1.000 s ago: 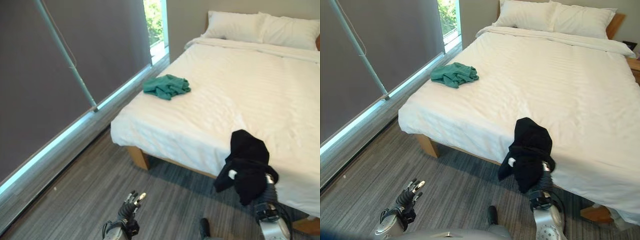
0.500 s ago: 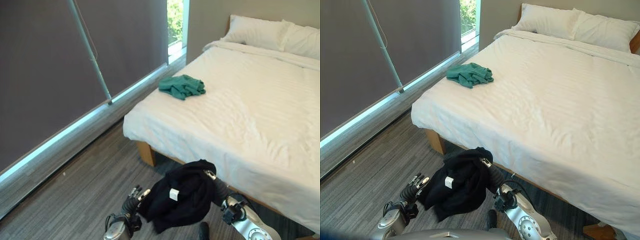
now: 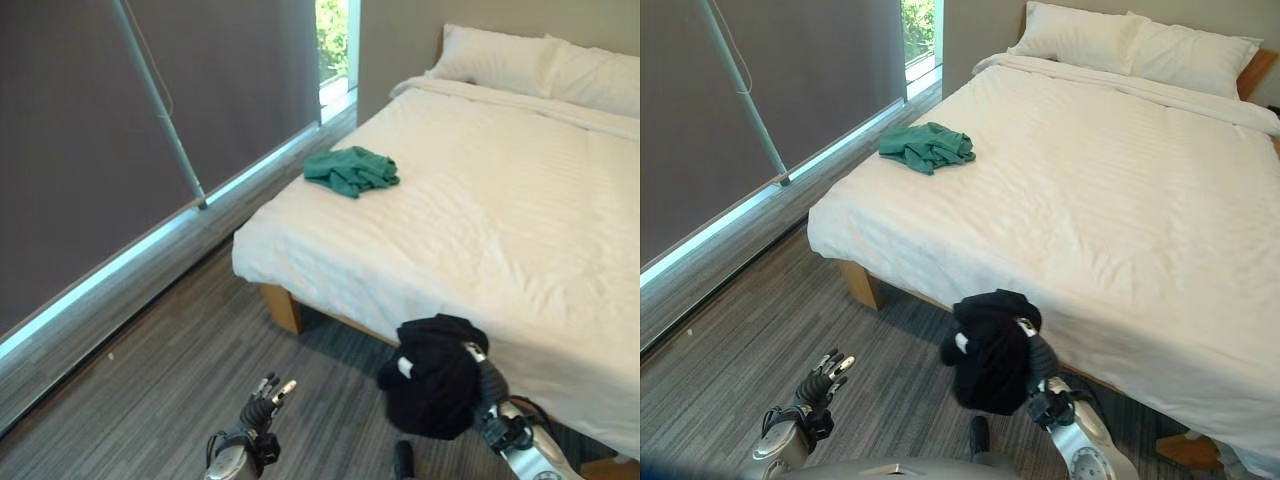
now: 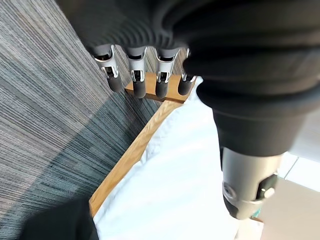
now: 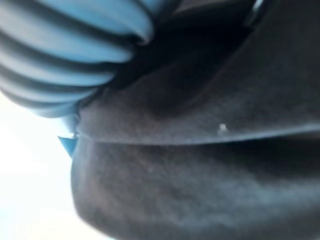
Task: Pick up bed clothes into laundry basket.
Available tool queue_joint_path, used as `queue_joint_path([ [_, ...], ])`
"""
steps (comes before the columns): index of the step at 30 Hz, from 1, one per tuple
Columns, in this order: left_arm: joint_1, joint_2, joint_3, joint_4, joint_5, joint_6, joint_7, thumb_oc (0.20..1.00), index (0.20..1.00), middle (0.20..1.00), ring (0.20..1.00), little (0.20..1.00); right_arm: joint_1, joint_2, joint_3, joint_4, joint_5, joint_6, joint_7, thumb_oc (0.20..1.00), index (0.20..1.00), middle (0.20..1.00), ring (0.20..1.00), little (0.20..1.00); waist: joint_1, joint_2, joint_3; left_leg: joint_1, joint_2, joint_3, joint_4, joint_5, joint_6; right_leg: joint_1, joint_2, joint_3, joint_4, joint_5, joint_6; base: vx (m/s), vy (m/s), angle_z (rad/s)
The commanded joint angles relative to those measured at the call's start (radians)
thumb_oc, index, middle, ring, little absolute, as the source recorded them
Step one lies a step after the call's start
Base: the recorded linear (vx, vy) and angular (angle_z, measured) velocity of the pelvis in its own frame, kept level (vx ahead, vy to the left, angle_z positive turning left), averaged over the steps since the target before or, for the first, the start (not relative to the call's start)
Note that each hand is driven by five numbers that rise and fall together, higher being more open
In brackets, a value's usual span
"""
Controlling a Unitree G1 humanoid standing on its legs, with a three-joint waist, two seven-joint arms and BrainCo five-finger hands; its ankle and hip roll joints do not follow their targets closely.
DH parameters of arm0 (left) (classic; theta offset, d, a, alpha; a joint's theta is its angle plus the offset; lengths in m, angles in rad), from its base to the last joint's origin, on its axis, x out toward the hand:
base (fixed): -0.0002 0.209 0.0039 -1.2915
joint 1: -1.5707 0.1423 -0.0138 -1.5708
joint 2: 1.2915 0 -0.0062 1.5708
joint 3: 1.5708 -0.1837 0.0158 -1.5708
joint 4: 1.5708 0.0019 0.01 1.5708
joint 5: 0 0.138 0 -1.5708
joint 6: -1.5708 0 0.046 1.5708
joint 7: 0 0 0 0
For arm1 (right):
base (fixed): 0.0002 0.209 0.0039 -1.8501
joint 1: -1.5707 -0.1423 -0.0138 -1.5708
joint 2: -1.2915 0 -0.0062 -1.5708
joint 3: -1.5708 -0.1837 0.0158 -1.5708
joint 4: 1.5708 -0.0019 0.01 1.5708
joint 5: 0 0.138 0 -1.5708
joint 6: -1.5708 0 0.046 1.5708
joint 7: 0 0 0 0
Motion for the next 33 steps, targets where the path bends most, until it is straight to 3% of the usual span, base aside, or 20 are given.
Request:
queue_joint_path([
  [1, -0.059, 0.031, 0.016, -0.013, 0.023, -0.056, -0.009, 1.000, 1.000, 1.000, 1.000, 1.000, -0.040, 0.001, 0.006, -0.070, -0.028, -0.064, 0.018, 0.200, 0.200, 0.200, 0.200, 0.200, 0.004, 0.021, 0.003, -0.056, 0.005, -0.030, 0.009, 0.037, 0.007, 0.086, 0.030, -0.009, 0.030, -0.092, -0.001, 0.00, 0.000, 0.00],
  [9, -0.130, 0.040, 0.000, -0.046, -0.015, -0.066, 0.006, 1.000, 1.000, 1.000, 1.000, 1.000, -0.054, 0.000, 0.000, -0.053, -0.063, -0.065, 0.004, 0.200, 0.200, 0.200, 0.200, 0.200, -0.024, 0.048, 0.074, -0.061, 0.026, 0.012, 0.009, 0.043, 0.001, -0.016, 0.042, -0.011, 0.184, -0.134, -0.005, -0.06, -0.043, -0.19],
  [12, -0.163, 0.047, -0.014, -0.065, -0.013, -0.070, 0.005, 1.000, 1.000, 1.000, 1.000, 1.000, -0.045, 0.018, -0.044, -0.063, -0.055, -0.087, -0.020, 0.200, 0.200, 0.200, 0.200, 0.200, -0.048, 0.057, 0.071, -0.049, 0.057, 0.022, 0.026, 0.044, -0.026, 0.002, 0.061, 0.001, 0.172, -0.154, -0.023, 0.10, -0.161, -0.32],
  [13, -0.181, 0.053, -0.017, -0.075, -0.014, -0.073, 0.005, 1.000, 1.000, 1.000, 1.000, 1.000, -0.054, 0.022, -0.057, -0.056, -0.040, -0.098, -0.030, 0.200, 0.200, 0.200, 0.200, 0.200, -0.055, 0.056, 0.077, -0.084, 0.071, 0.028, 0.115, 0.044, -0.042, 0.009, 0.066, 0.002, 0.168, -0.157, -0.029, -0.02, -0.246, -0.11],
  [14, -0.220, 0.051, -0.025, -0.090, -0.012, -0.082, 0.009, 1.000, 1.000, 1.000, 1.000, 1.000, -0.048, 0.020, -0.083, -0.048, -0.012, -0.115, -0.040, 0.200, 0.200, 0.200, 0.200, 0.200, -0.066, 0.049, 0.107, -0.187, 0.068, 0.067, 0.340, 0.102, -0.074, 0.046, 0.064, -0.016, 0.149, -0.157, -0.051, -0.06, -0.175, -0.03],
  [15, -0.221, 0.051, -0.025, -0.090, -0.012, -0.082, 0.009, 1.000, 1.000, 1.000, 1.000, 1.000, -0.049, 0.020, -0.084, -0.047, -0.012, -0.115, -0.040, 0.200, 0.200, 0.200, 0.200, 0.200, -0.069, 0.051, 0.107, -0.194, 0.069, 0.064, 0.352, 0.097, -0.074, 0.045, 0.066, -0.019, 0.149, -0.156, -0.051, -0.06, -0.240, 0.17],
  [16, -0.251, 0.044, -0.024, -0.106, -0.018, -0.091, 0.020, 1.000, 1.000, 1.000, 1.000, 1.000, -0.040, 0.002, -0.100, -0.022, -0.023, -0.122, -0.053, 0.200, 0.200, 0.200, 0.200, 0.200, -0.063, 0.030, 0.141, -0.277, 0.055, 0.067, 0.554, 0.152, -0.075, 0.081, 0.067, -0.022, 0.136, -0.156, -0.076, 0.03, -0.151, 0.50],
  [17, -0.264, 0.039, -0.021, -0.112, -0.023, -0.099, 0.028, 1.000, 1.000, 1.000, 1.000, 1.000, -0.043, 0.002, -0.108, -0.013, -0.019, -0.123, -0.063, 0.200, 0.200, 0.200, 0.200, 0.200, -0.059, 0.025, 0.145, -0.318, 0.050, 0.066, 0.533, 0.161, -0.065, 0.096, 0.067, -0.011, 0.123, -0.162, -0.077, 0.10, -0.154, 0.40],
  [19, -0.265, 0.029, -0.010, -0.130, -0.046, -0.100, 0.029, 1.000, 1.000, 1.000, 1.000, 1.000, -0.047, 0.008, -0.123, -0.017, 0.007, -0.121, -0.059, 0.200, 0.200, 0.200, 0.200, 0.200, -0.043, 0.020, 0.139, -0.380, 0.088, 0.104, 0.437, 0.164, -0.061, 0.141, 0.064, 0.015, 0.086, -0.174, -0.072, 0.23, 0.011, -0.60],
  [20, -0.264, 0.031, -0.020, -0.137, -0.047, -0.097, 0.022, 1.000, 1.000, 1.000, 1.000, 1.000, -0.043, 0.009, -0.116, -0.027, 0.008, -0.119, -0.050, 0.200, 0.200, 0.200, 0.200, 0.200, -0.035, 0.030, 0.126, -0.397, 0.124, 0.127, 0.317, 0.182, -0.064, 0.157, 0.072, 0.021, 0.077, -0.187, -0.068, 0.32, 0.093, -0.82],
  [21, -0.274, 0.034, -0.033, -0.138, -0.041, -0.096, 0.021, 1.000, 1.000, 1.000, 1.000, 1.000, -0.039, 0.006, -0.113, -0.033, 0.000, -0.121, -0.049, 0.200, 0.200, 0.200, 0.200, 0.200, -0.021, 0.039, 0.127, -0.400, 0.138, 0.139, 0.232, 0.234, -0.073, 0.173, 0.080, 0.034, 0.072, -0.198, -0.068, 0.31, 0.126, -0.32],
  [24, -0.291, 0.027, -0.046, -0.125, -0.038, -0.097, 0.029, 1.000, 1.000, 1.000, 1.000, 1.000, -0.039, 0.001, -0.110, -0.035, -0.034, -0.123, -0.063, 0.200, 0.200, 0.200, 0.200, 0.200, -0.003, 0.060, 0.132, -0.401, 0.151, 0.104, 0.100, 0.293, -0.102, 0.224, 0.083, 0.061, 0.072, -0.234, -0.060, 0.24, 0.135, -0.50],
  [25, -0.286, 0.026, -0.047, -0.124, -0.049, -0.097, 0.028, 1.000, 1.000, 1.000, 1.000, 1.000, -0.042, 0.012, -0.107, -0.029, -0.028, -0.122, -0.067, 0.200, 0.200, 0.200, 0.200, 0.200, -0.009, 0.066, 0.122, -0.381, 0.153, 0.105, 0.107, 0.268, -0.093, 0.236, 0.076, 0.069, 0.076, -0.248, -0.053, 0.24, 0.168, -0.74],
  [28, -0.299, 0.031, -0.051, -0.122, -0.043, -0.107, 0.030, 1.000, 1.000, 1.000, 1.000, 1.000, -0.028, 0.032, -0.099, -0.033, -0.026, -0.118, -0.059, 0.200, 0.200, 0.200, 0.200, 0.200, -0.022, 0.070, 0.106, -0.356, 0.141, 0.117, 0.110, 0.260, -0.097, 0.249, 0.056, 0.074, 0.061, -0.253, -0.046, 0.13, 0.126, -0.42],
  [29, -0.301, 0.037, -0.047, -0.134, -0.040, -0.109, 0.034, 1.000, 1.000, 1.000, 1.000, 1.000, -0.029, 0.037, -0.098, -0.029, -0.026, -0.119, -0.056, 0.200, 0.200, 0.200, 0.200, 0.200, -0.022, 0.064, 0.098, -0.355, 0.135, 0.123, 0.121, 0.249, -0.093, 0.251, 0.043, 0.076, 0.052, -0.255, -0.042, 0.22, 0.299, -0.18],
  [30, -0.302, 0.058, -0.028, -0.153, -0.039, -0.114, 0.042, 1.000, 1.000, 1.000, 1.000, 1.000, -0.042, 0.048, -0.071, -0.021, -0.025, -0.105, -0.047, 0.200, 0.200, 0.200, 0.200, 0.200, -0.015, 0.043, 0.083, -0.343, 0.120, 0.167, 0.132, 0.212, -0.064, 0.233, 0.007, 0.092, 0.059, -0.249, -0.021, 0.19, 0.247, -0.20],
  [33, -0.306, 0.072, -0.010, -0.147, -0.024, -0.118, 0.054, 1.000, 1.000, 1.000, 1.000, 1.000, -0.056, 0.047, -0.044, -0.014, -0.035, -0.101, -0.040, 0.200, 0.200, 0.200, 0.200, 0.200, -0.005, 0.031, 0.083, -0.323, 0.108, 0.209, 0.124, 0.189, -0.043, 0.198, -0.014, 0.082, 0.116, -0.245, 0.002, 0.11, 0.198, -0.52],
])
